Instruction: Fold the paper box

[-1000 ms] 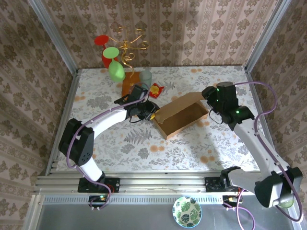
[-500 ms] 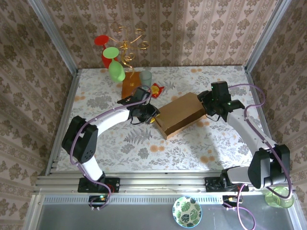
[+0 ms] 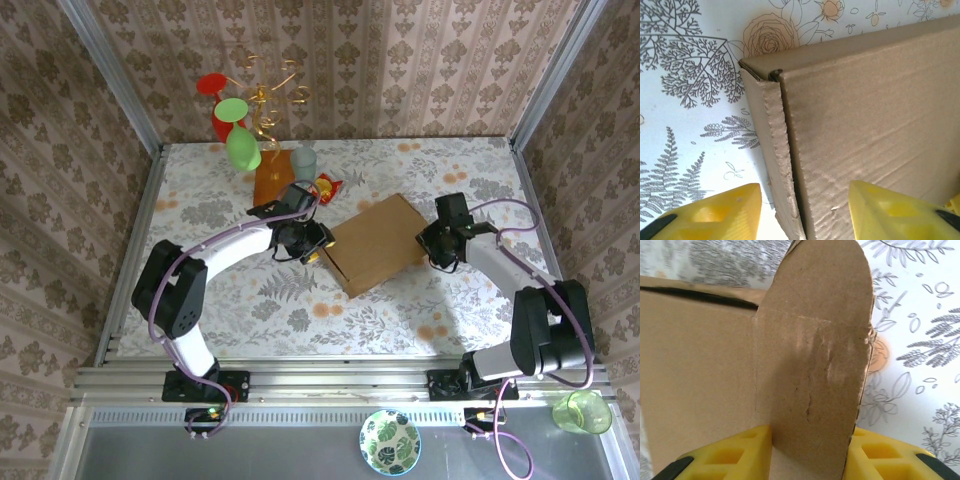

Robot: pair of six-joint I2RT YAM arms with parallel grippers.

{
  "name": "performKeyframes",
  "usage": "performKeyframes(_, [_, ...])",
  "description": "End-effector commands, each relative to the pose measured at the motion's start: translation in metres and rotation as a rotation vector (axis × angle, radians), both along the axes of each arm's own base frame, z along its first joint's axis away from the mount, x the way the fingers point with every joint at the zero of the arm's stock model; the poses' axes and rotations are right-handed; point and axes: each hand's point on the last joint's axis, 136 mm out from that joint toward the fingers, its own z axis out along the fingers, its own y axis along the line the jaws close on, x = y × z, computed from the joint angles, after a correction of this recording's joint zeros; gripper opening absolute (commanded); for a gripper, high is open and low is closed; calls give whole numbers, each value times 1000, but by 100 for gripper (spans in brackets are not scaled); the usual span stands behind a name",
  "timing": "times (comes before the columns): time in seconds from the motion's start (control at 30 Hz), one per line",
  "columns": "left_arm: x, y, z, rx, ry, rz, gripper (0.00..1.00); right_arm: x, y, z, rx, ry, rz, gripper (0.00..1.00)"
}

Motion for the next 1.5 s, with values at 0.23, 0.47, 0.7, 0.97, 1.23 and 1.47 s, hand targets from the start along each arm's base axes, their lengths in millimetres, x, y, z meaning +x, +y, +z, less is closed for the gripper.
performKeyframes(0.23, [-7, -13, -17, 18, -1, -66, 47, -28, -12, -37, -33, 178, -1, 42])
performKeyframes(0.47, [-15, -5, -20, 17, -5, -49, 38, -25, -9, -26, -22, 150, 8, 45])
performKeyframes(0.7, [-23, 1, -18, 7, -7, -33, 38, -29, -10, -13, -30, 135, 20, 51])
performKeyframes(0.97, [-22, -8, -21, -13, -4, -30, 39, -30, -9, -8, -27, 124, 32, 51])
performKeyframes(1.23, [-32, -7, -30, 5, 50, -18, 38, -32, -9, -7, -26, 122, 34, 51])
performKeyframes(1.47, [-29, -12, -44, 17, 68, -19, 32, -32, -10, -4, -33, 115, 40, 50])
